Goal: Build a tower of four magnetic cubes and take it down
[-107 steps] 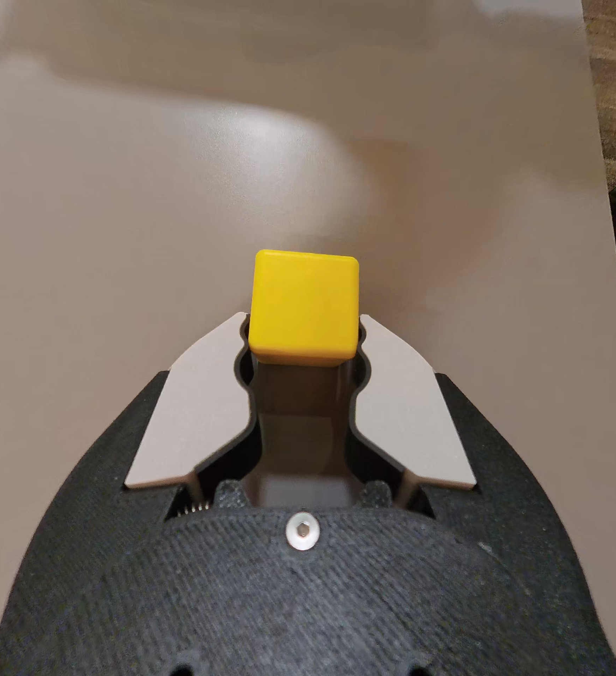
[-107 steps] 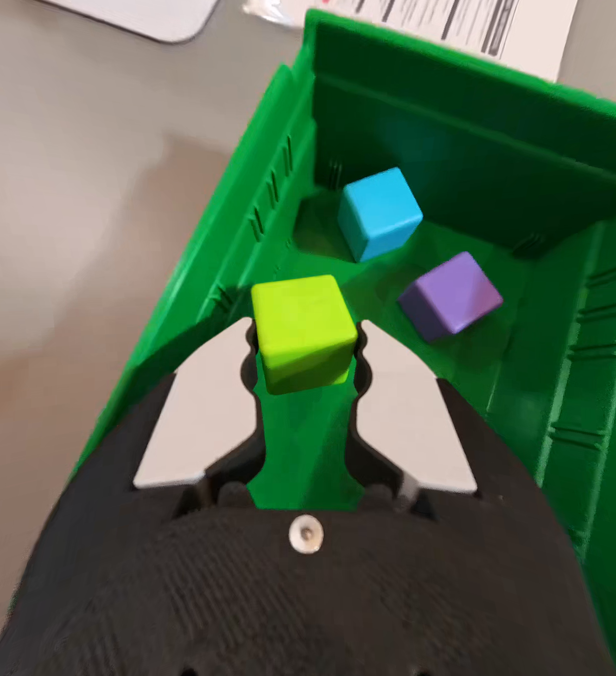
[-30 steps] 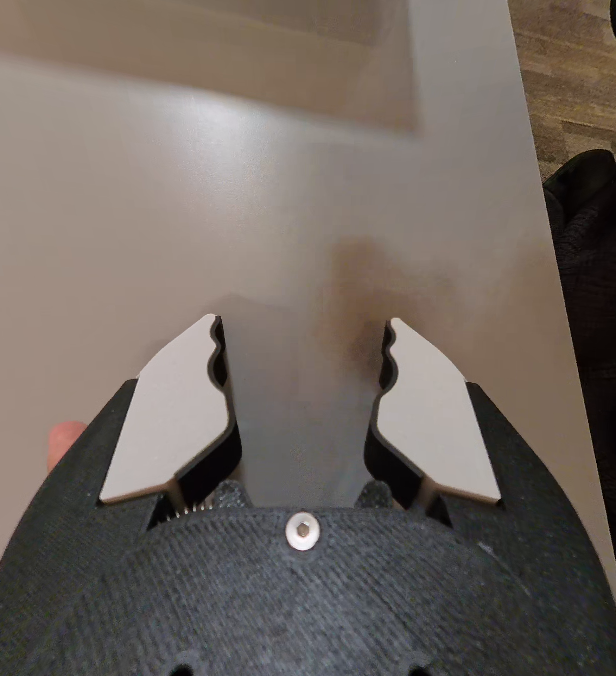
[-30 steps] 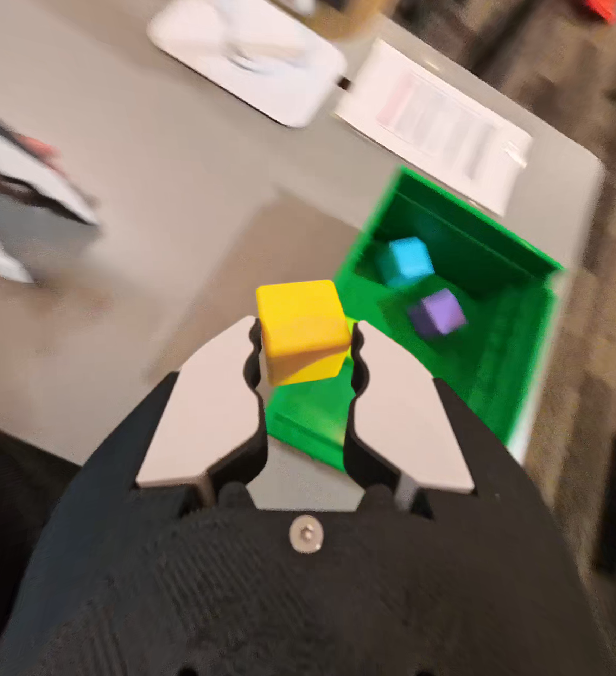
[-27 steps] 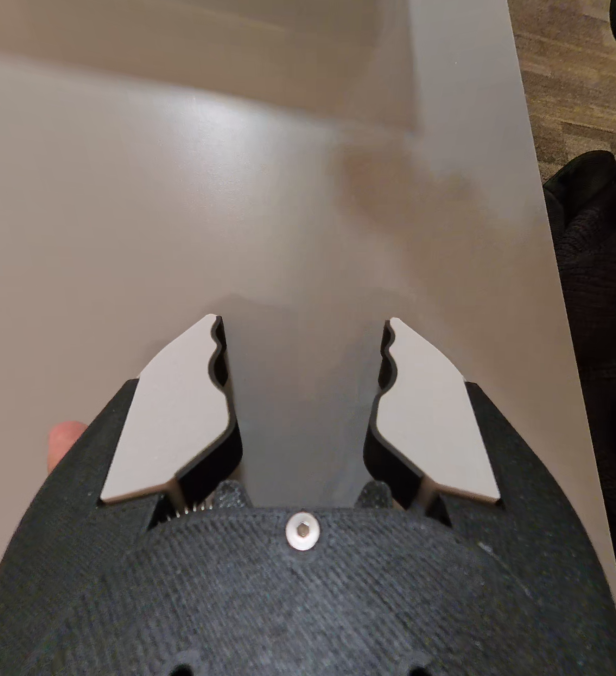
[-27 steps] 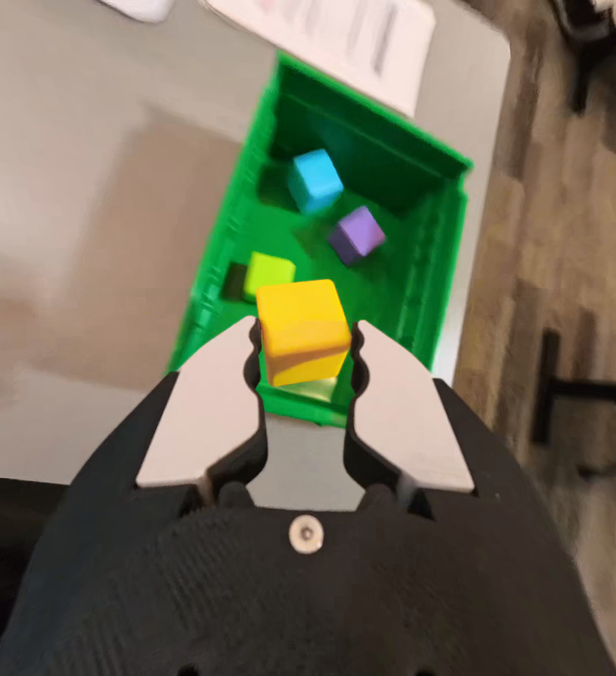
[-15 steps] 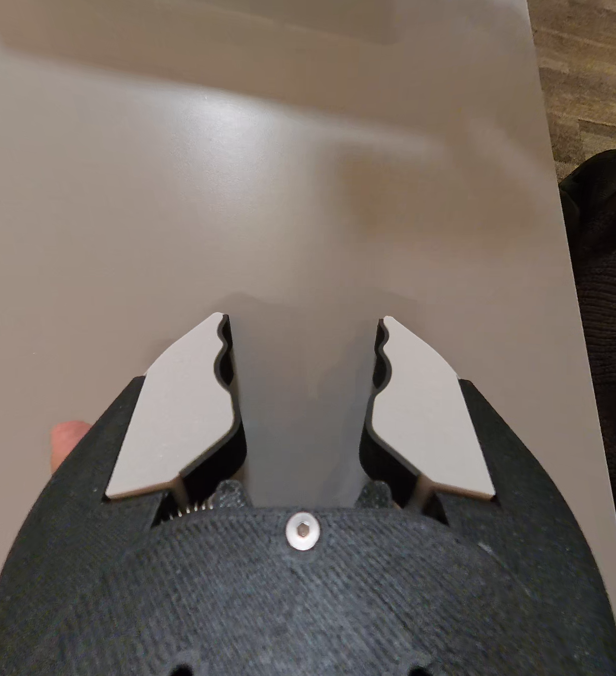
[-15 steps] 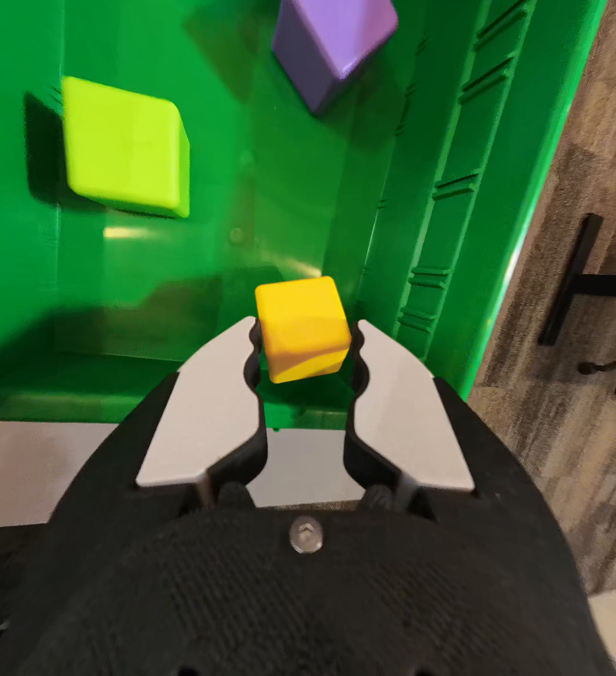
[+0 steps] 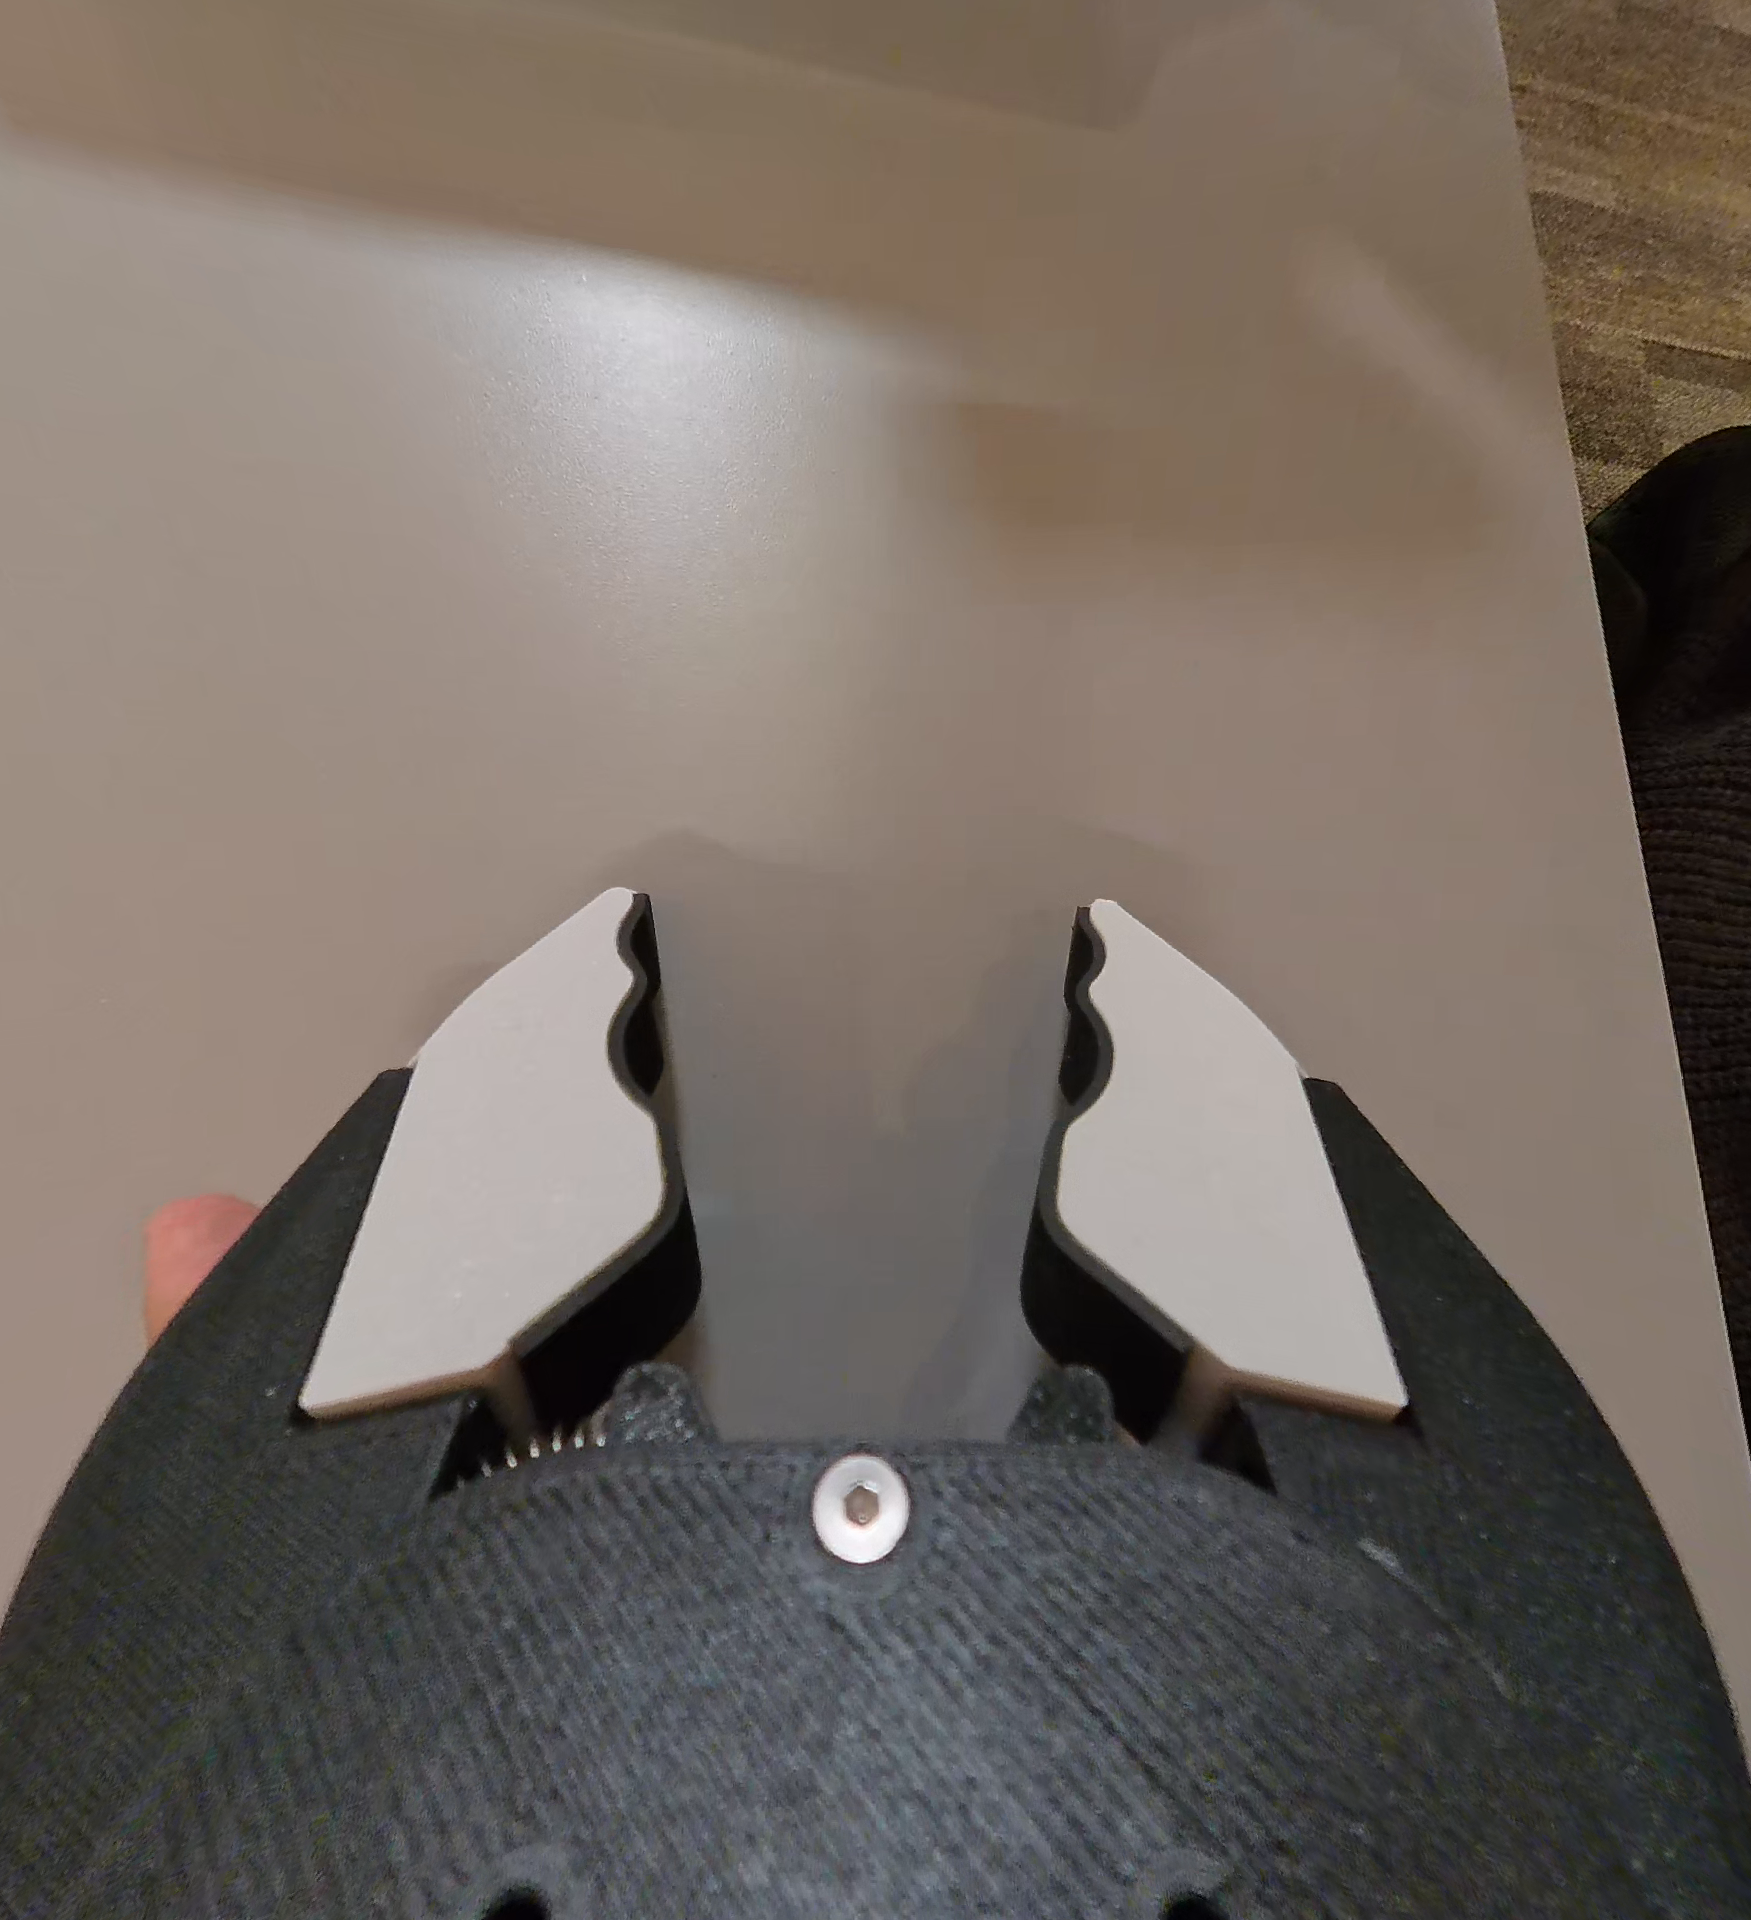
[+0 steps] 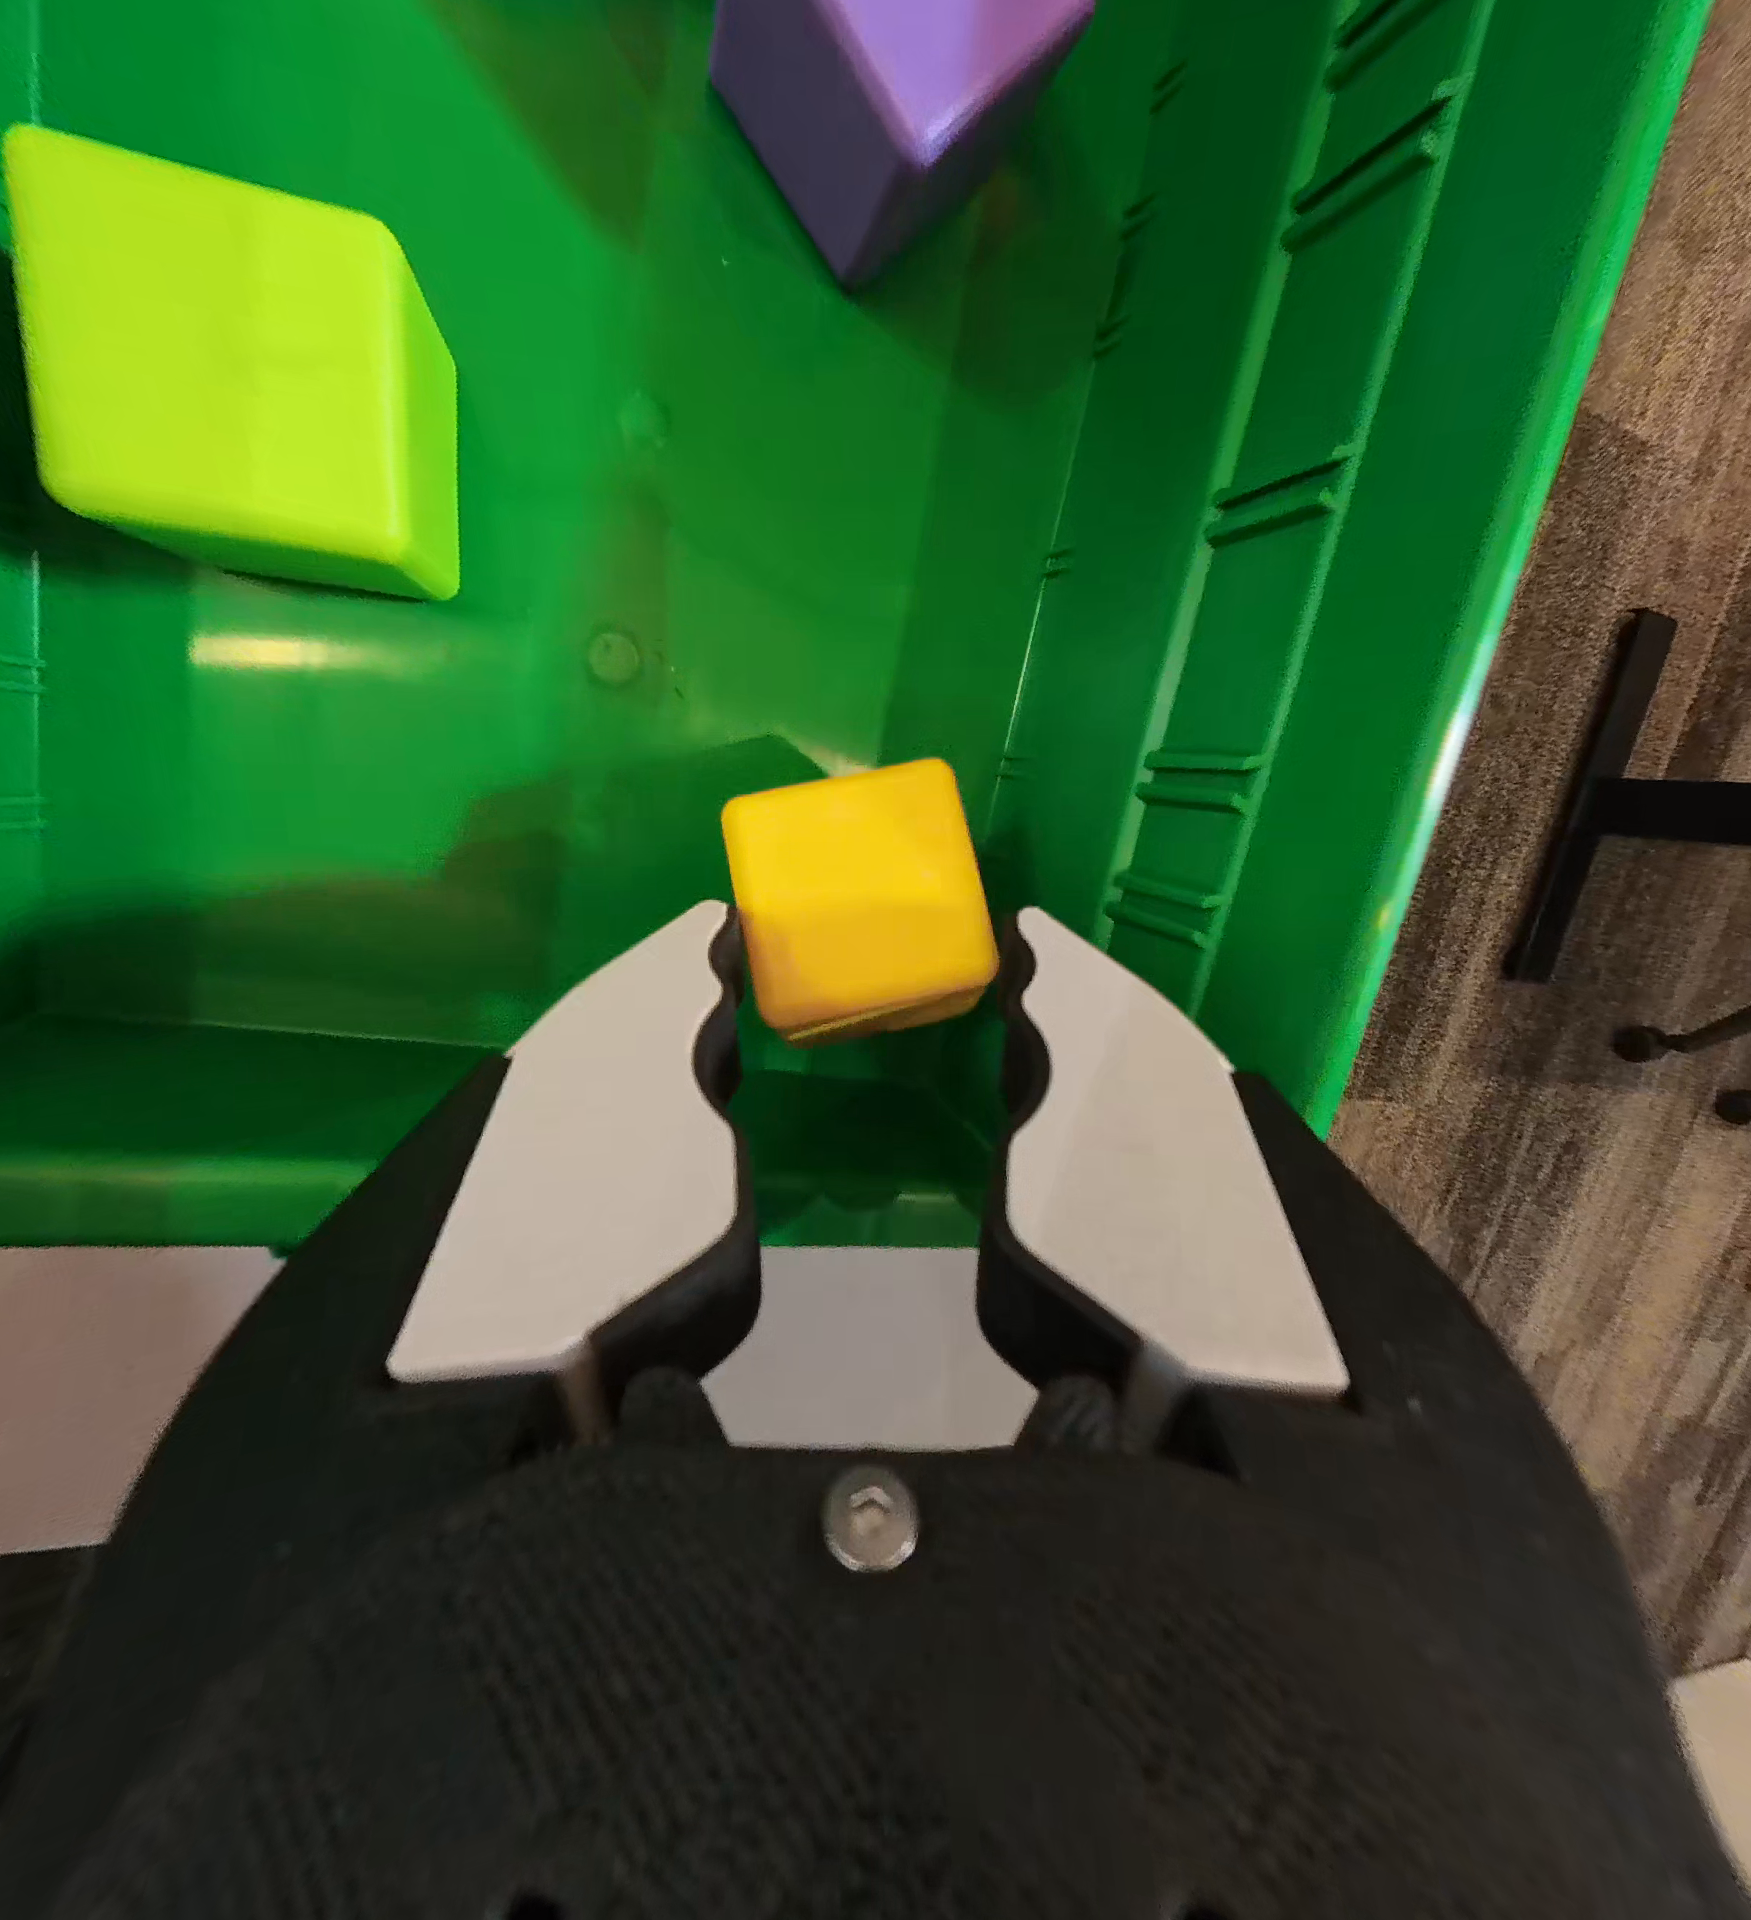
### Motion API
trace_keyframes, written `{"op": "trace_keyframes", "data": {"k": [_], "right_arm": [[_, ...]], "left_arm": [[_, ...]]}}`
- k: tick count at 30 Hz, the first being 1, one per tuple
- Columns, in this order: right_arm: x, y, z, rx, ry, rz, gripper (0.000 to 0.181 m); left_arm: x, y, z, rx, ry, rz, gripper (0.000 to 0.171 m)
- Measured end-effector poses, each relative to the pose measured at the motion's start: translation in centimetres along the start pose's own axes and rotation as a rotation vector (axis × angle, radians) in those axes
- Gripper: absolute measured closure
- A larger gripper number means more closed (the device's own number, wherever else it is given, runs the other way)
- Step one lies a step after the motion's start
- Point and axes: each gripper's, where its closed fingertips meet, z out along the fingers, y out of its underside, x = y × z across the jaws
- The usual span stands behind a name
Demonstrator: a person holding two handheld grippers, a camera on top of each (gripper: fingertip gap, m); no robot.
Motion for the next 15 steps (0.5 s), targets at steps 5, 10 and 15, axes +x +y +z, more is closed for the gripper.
{"op": "trace_keyframes", "data": {"k": [5,10,15], "right_arm": [[0.2,0.7,0.0,-0.028,0.005,-0.008,0.120],[0.6,-0.1,-1.1,0.017,0.032,-0.016,0.121],[2.9,-4.1,-5.8,0.337,0.104,0.049,0.115]], "left_arm": [[0.0,0.0,0.0,0.000,-0.002,0.000,0.096],[-0.1,0.0,0.0,-0.001,-0.005,-0.001,0.097],[-0.1,0.0,0.0,-0.001,-0.007,-0.001,0.097]]}}
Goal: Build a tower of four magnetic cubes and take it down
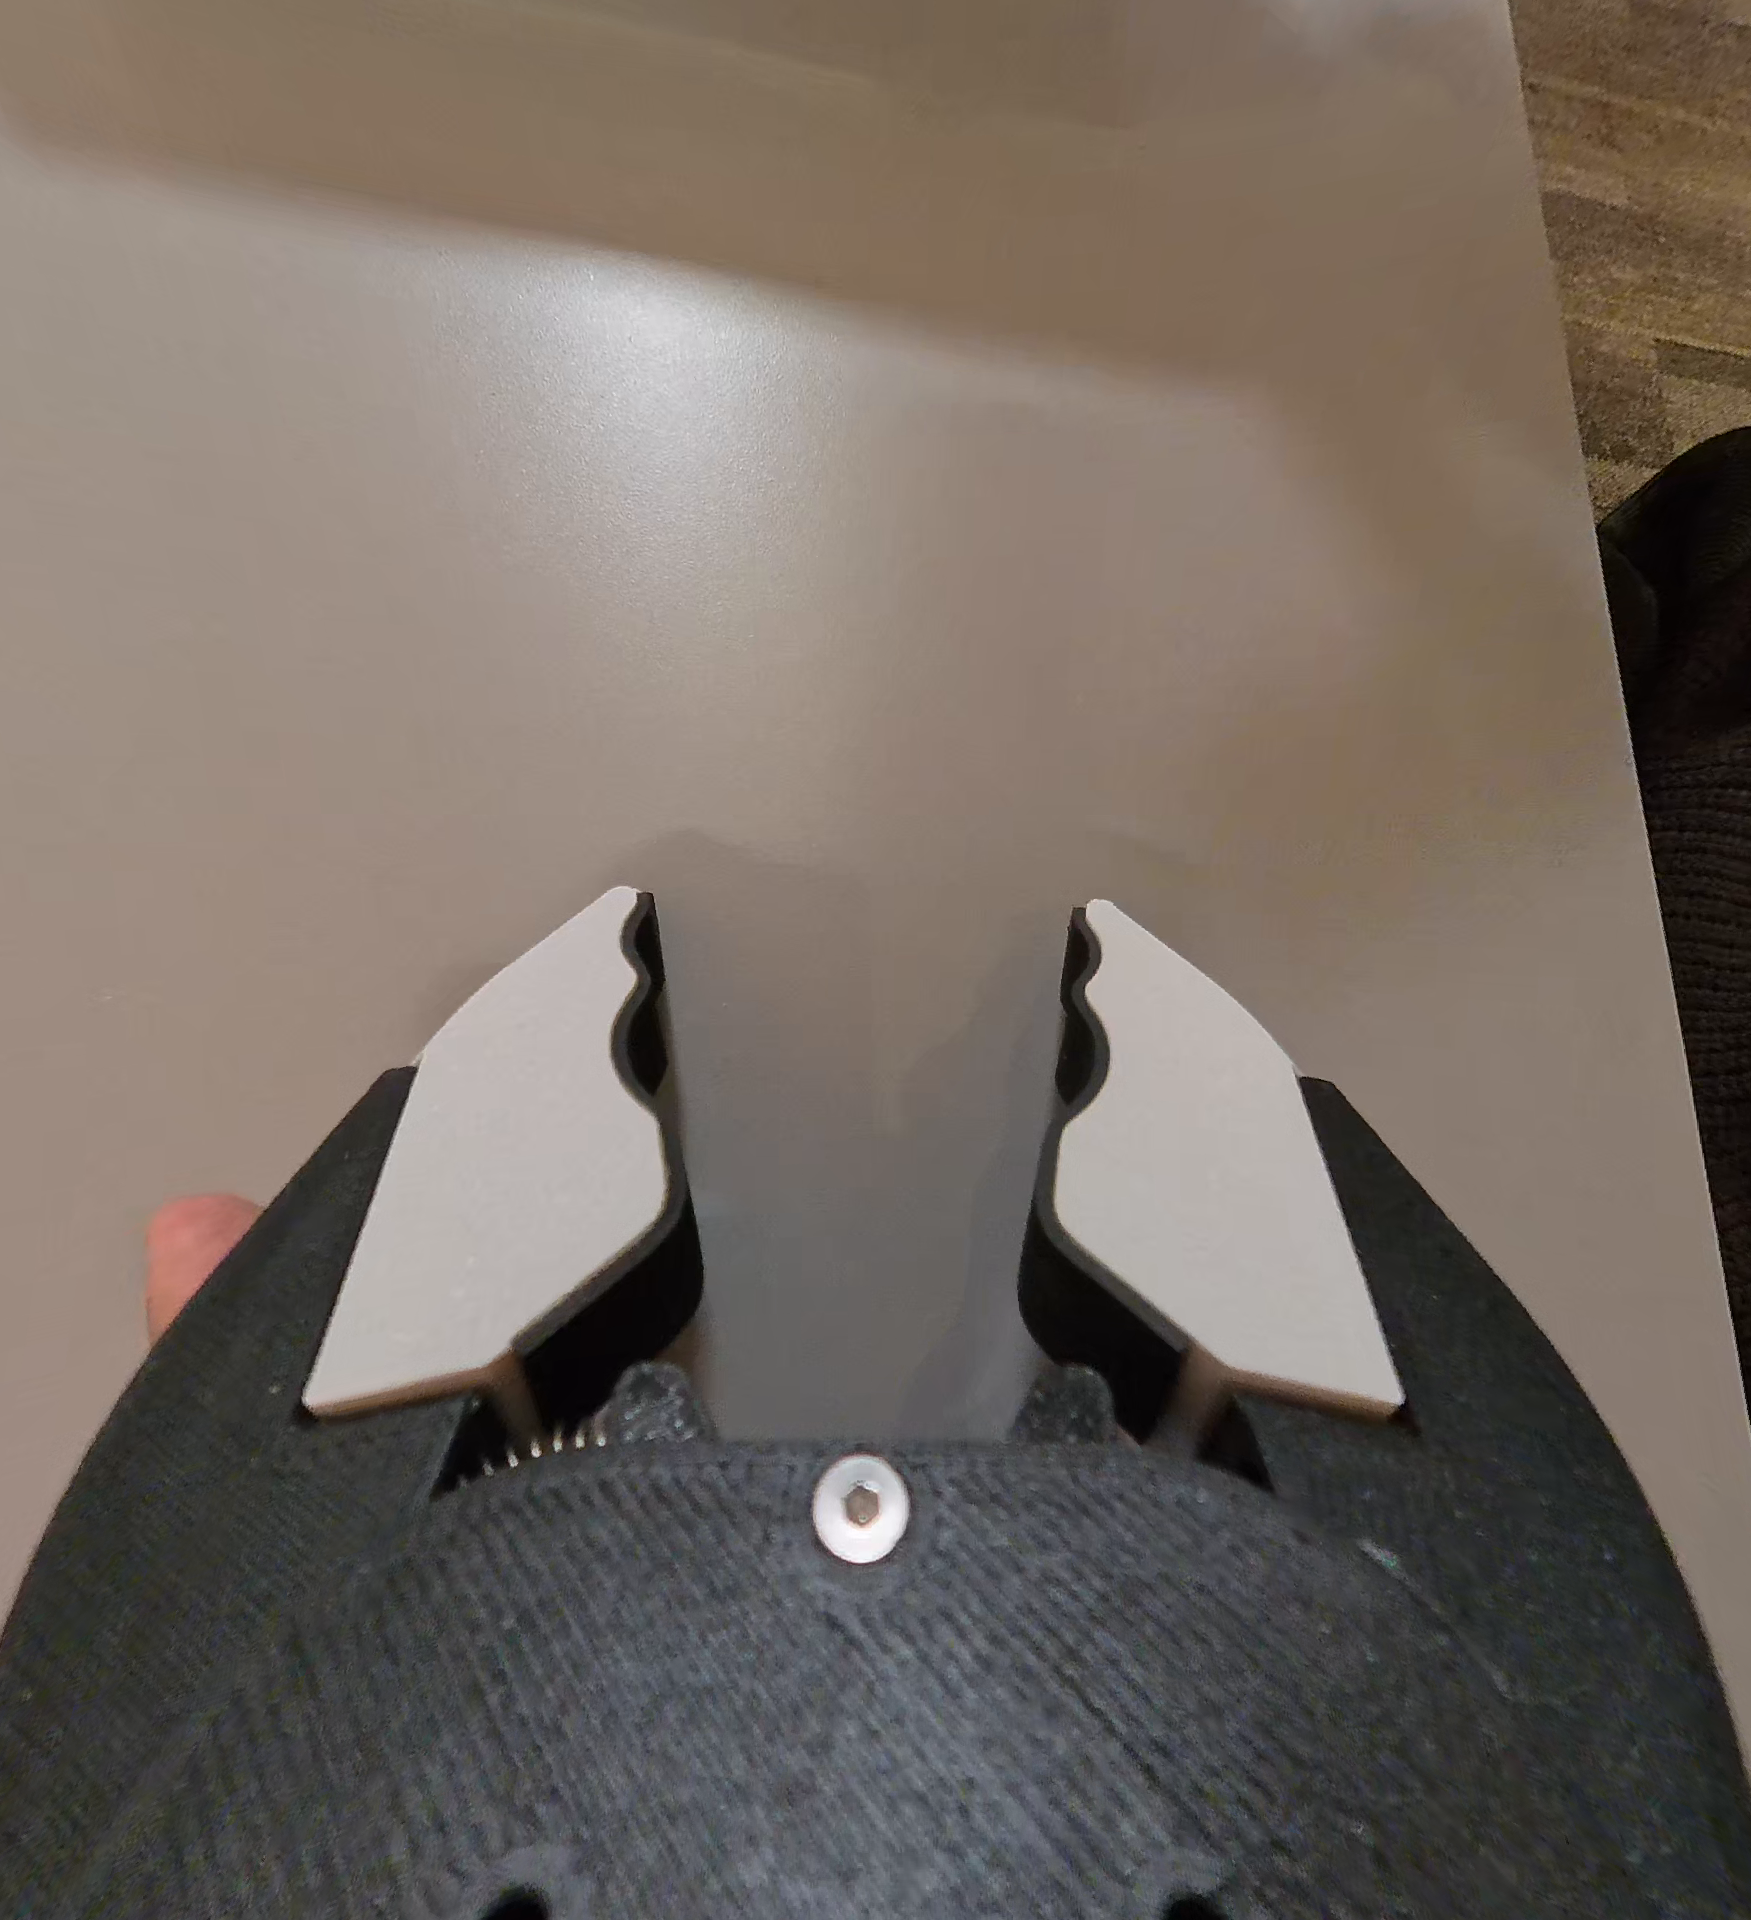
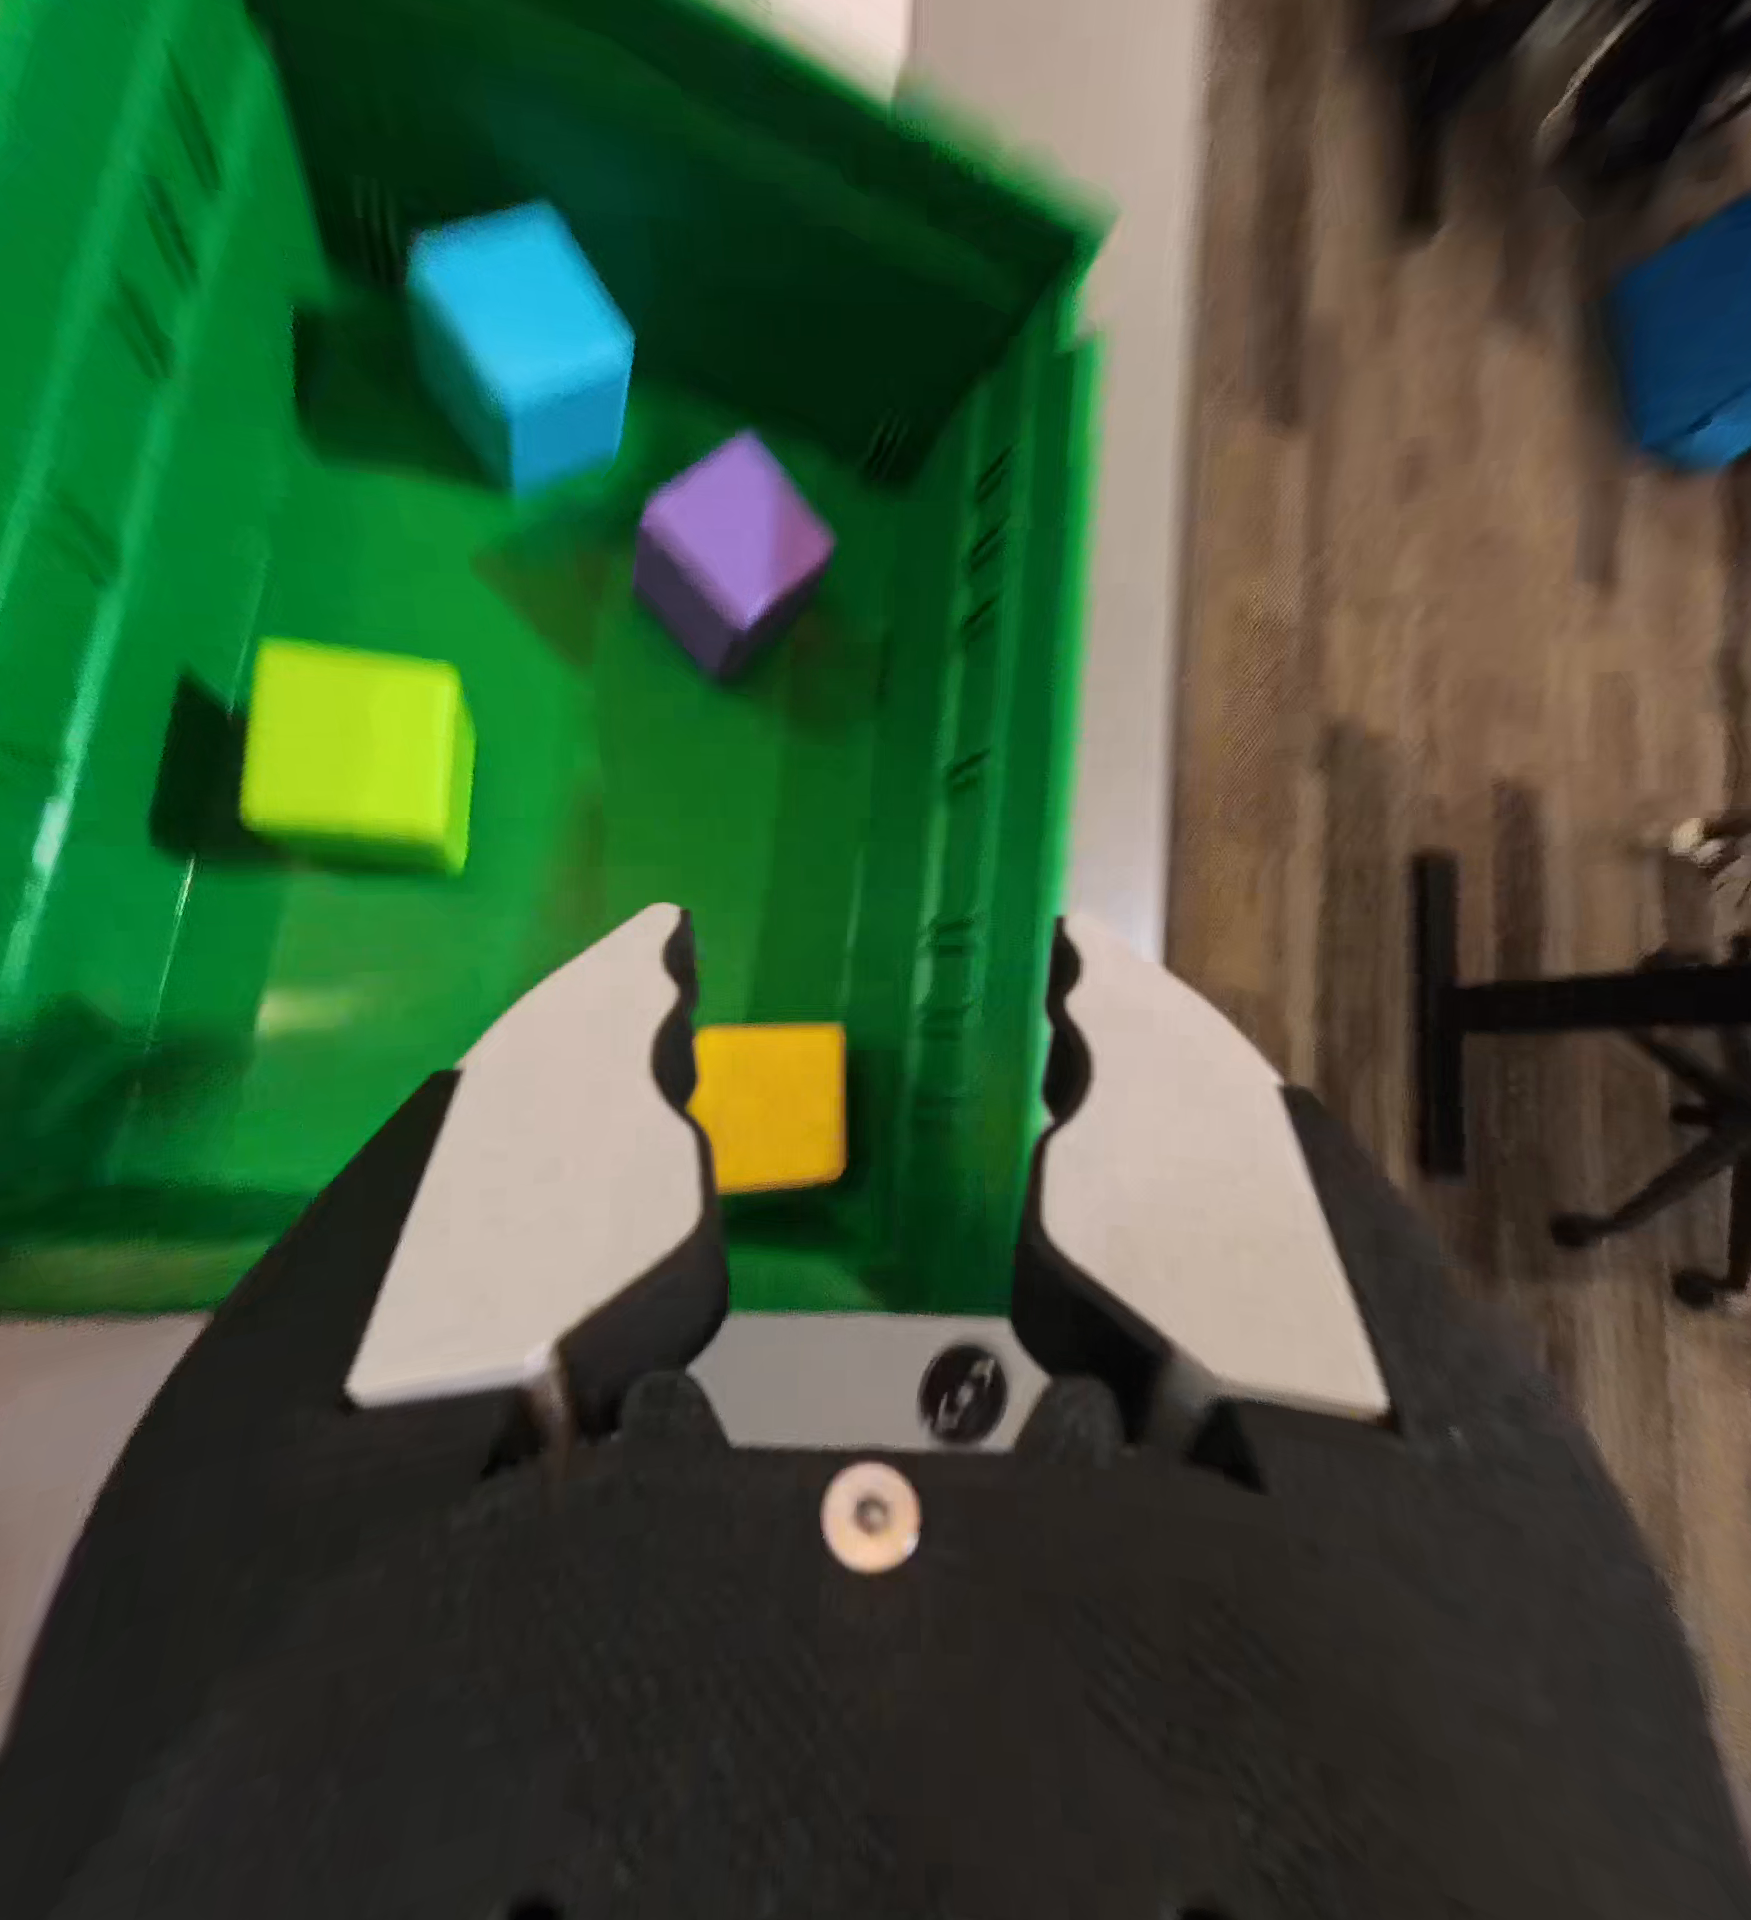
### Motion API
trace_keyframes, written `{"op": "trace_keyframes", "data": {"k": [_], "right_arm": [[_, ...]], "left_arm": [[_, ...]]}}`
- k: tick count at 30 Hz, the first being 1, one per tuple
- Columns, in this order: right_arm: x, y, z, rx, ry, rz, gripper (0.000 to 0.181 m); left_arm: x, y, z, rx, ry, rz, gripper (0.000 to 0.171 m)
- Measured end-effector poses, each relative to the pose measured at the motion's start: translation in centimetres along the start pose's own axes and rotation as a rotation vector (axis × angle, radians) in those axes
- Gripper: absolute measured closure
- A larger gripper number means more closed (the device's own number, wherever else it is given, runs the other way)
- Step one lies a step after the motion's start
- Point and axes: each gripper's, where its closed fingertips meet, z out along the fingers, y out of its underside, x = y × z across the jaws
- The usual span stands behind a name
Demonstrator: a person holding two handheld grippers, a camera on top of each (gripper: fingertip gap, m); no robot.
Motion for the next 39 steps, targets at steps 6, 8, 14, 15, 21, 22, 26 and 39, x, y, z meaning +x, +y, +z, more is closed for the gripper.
{"op": "trace_keyframes", "data": {"k": [6,8,14,15,21,22,26,39], "right_arm": [[7.0,-5.7,-7.4,0.684,0.287,0.189,0.073],[8.1,-5.5,-8.6,0.773,0.296,0.253,0.077],[7.4,-4.3,-5.2,0.605,0.087,0.321,0.108],[6.5,-4.2,-3.6,0.522,-0.013,0.330,0.106],[4.2,0.2,5.7,-0.109,-0.336,0.176,0.113],[3.9,0.5,6.6,-0.168,-0.364,0.172,0.113],[2.1,2.1,9.1,-0.384,-0.439,0.123,0.154],[1.0,3.5,9.7,-0.499,-0.441,0.071,0.173]], "left_arm": [[0.0,0.0,0.0,0.000,-0.002,0.000,0.097],[0.0,0.0,0.0,-0.001,-0.005,0.001,0.098],[0.3,-2.4,-1.3,0.137,-0.055,-0.080,0.101],[0.4,-3.3,-2.1,0.177,-0.060,-0.113,0.101],[3.7,-3.4,-6.8,0.219,-0.186,-0.270,0.100],[4.8,-3.1,-7.3,0.242,-0.197,-0.283,0.100],[7.4,0.0,-8.0,0.246,-0.301,-0.324,0.099],[11.0,2.3,-8.7,0.320,-0.208,-0.463,0.099]]}}
